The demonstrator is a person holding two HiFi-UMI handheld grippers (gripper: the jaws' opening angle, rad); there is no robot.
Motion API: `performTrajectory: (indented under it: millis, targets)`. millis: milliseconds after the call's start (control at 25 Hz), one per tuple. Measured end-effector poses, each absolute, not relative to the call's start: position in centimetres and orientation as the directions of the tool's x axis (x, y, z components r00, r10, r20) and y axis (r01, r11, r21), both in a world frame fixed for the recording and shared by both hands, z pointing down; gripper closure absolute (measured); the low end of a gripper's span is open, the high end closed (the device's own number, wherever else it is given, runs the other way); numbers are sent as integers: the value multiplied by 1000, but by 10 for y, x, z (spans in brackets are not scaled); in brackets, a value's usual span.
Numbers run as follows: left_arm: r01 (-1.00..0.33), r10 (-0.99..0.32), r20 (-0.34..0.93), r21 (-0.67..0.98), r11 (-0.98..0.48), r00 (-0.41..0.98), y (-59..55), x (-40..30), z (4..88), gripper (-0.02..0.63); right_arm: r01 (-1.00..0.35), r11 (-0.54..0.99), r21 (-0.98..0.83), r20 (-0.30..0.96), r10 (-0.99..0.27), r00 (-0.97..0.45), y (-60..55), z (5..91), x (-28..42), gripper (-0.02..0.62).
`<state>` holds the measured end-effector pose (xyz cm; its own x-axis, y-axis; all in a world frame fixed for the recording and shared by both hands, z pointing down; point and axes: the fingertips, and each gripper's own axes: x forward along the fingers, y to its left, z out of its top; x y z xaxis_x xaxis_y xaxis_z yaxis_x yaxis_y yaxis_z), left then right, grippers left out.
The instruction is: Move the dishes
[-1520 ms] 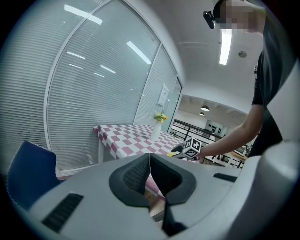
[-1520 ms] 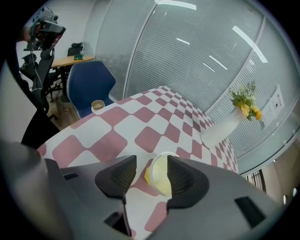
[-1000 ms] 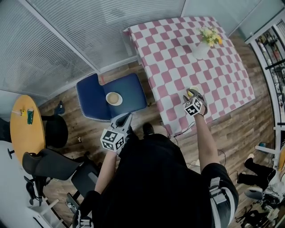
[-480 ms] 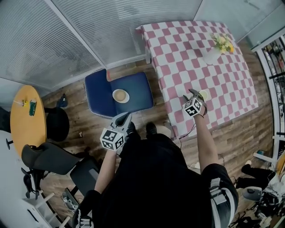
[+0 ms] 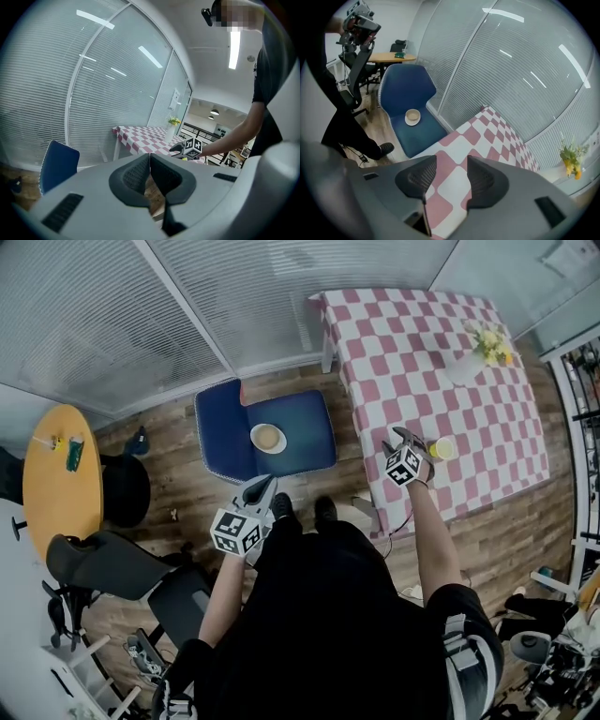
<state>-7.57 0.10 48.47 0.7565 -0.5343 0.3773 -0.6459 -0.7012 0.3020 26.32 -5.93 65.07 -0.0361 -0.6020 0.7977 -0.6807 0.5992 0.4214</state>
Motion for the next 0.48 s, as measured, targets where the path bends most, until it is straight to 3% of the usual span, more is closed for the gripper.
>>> performTrajectory:
  millis: [480]
  targets:
    - [-675,-563,382,301,-674,733,-19,-126,487,584,-637,663,395,810,-578,-100,-93,663,188,373]
